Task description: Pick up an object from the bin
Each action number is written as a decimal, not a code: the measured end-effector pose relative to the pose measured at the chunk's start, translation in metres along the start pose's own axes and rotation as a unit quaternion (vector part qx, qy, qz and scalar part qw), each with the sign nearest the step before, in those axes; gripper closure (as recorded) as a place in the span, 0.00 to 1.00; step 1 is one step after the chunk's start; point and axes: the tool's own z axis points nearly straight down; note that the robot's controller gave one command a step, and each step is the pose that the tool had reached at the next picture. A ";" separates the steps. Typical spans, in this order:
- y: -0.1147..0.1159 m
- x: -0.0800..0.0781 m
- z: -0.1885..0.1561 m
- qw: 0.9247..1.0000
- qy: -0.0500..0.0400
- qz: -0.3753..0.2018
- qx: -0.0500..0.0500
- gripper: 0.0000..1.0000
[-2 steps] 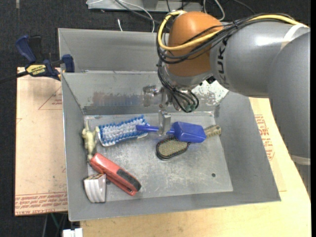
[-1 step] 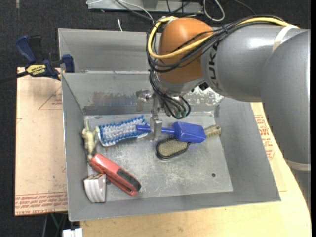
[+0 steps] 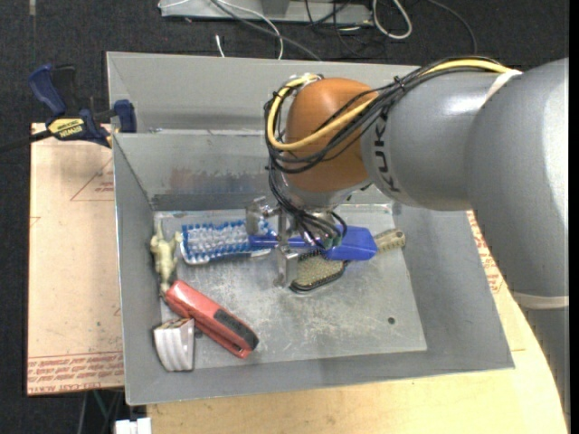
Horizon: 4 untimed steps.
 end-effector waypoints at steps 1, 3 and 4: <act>0.007 -0.041 -0.005 0.997 -0.004 0.074 -0.001 0.00; 0.008 -0.046 0.025 0.997 -0.007 0.074 -0.002 0.00; -0.015 -0.037 0.036 0.998 -0.003 0.059 0.000 0.00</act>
Offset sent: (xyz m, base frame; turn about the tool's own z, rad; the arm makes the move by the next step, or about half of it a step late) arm 0.0146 -0.0199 -0.0254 0.0699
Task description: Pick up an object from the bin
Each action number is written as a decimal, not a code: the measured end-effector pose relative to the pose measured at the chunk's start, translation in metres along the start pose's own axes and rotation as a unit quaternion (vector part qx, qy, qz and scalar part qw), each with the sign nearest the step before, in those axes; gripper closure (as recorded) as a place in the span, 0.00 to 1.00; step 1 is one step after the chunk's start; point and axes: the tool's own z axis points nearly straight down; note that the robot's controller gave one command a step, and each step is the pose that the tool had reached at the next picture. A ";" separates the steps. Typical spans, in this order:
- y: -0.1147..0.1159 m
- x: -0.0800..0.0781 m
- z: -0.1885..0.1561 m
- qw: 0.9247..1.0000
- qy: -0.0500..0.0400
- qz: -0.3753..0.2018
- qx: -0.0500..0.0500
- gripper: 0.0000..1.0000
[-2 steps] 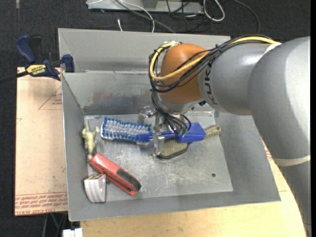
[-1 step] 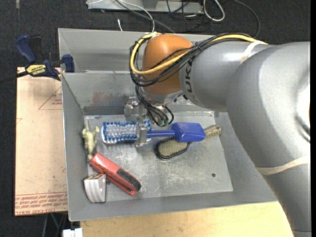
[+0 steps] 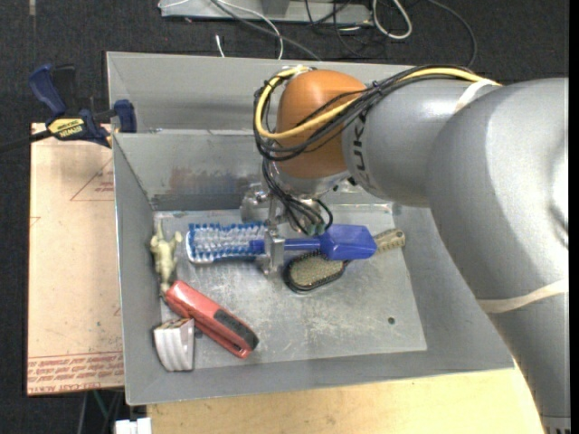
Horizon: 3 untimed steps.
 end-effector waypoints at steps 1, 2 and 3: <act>0.074 -0.003 0.003 1.000 -0.005 0.015 -0.004 0.00; -0.005 0.000 0.003 1.000 -0.003 0.023 0.002 0.00; 0.055 -0.002 0.003 0.994 -0.005 0.107 -0.006 0.00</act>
Offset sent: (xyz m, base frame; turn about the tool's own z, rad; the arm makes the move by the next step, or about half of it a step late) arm -0.0002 -0.0014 -0.0032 0.0393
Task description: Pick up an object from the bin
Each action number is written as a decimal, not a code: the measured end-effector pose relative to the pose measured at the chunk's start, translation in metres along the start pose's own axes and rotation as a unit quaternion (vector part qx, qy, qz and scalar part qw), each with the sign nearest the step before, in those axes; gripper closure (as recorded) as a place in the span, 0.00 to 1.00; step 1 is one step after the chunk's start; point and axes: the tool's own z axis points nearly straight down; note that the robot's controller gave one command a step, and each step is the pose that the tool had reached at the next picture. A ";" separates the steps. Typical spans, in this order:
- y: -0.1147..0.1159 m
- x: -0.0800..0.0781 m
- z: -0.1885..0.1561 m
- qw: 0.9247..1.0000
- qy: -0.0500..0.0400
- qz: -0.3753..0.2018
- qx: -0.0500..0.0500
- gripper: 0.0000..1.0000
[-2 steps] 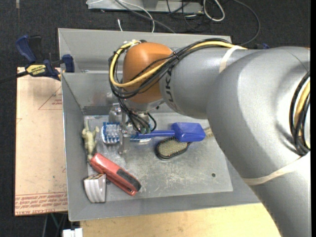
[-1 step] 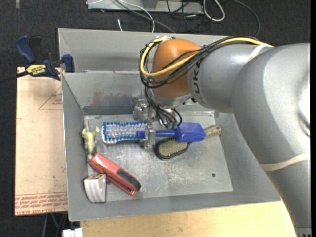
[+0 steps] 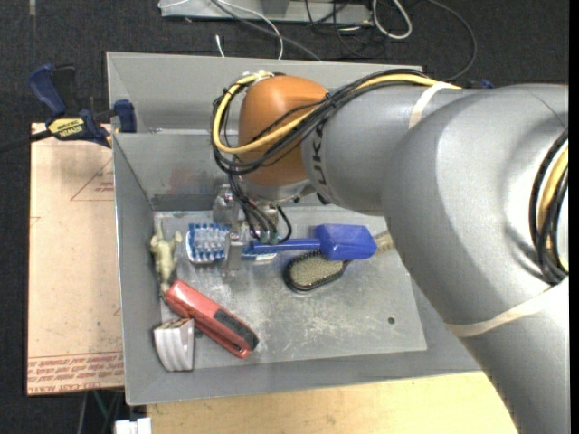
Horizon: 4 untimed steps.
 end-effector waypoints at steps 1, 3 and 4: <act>-0.020 -0.005 0.000 1.000 0.000 -0.025 0.001 0.00; -0.001 0.055 -0.002 0.996 -0.003 -0.090 -0.001 1.00; 0.026 0.084 -0.047 1.000 -0.003 -0.008 -0.002 1.00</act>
Offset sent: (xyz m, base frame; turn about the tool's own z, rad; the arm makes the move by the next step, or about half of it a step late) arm -0.0564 -0.0015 -0.0004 -0.1814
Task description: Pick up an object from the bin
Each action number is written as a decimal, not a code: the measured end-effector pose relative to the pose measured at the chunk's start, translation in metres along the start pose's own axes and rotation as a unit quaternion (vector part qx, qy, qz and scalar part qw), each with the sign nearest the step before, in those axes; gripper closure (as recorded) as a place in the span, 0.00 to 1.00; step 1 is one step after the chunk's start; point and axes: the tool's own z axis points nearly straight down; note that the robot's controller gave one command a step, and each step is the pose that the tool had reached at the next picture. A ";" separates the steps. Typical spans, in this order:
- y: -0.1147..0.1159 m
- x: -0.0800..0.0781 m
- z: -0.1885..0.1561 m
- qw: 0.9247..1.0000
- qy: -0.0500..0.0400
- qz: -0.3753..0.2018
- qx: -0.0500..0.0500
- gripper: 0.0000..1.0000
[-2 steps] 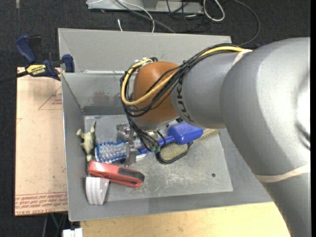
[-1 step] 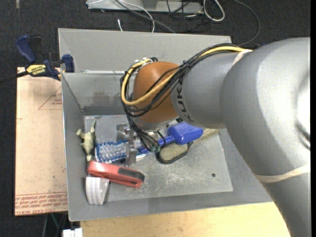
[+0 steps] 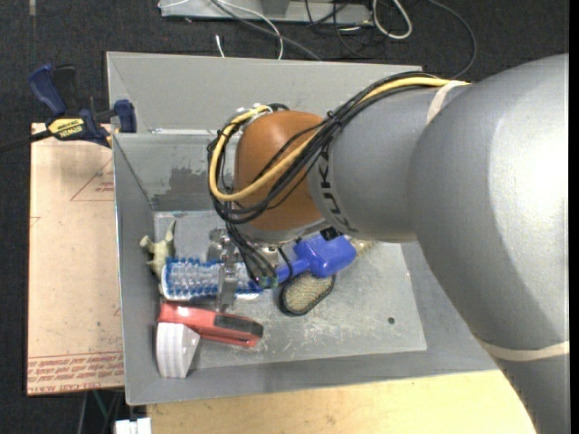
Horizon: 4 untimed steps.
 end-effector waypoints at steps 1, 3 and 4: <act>-0.021 -0.030 -0.041 0.996 -0.002 -0.091 0.001 1.00; -0.007 -0.034 0.016 0.998 -0.002 -0.056 0.000 1.00; -0.006 -0.001 0.049 1.000 0.007 0.005 -0.001 1.00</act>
Offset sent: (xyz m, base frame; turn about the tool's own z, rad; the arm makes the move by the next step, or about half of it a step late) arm 0.0074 0.0055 -0.0463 0.0104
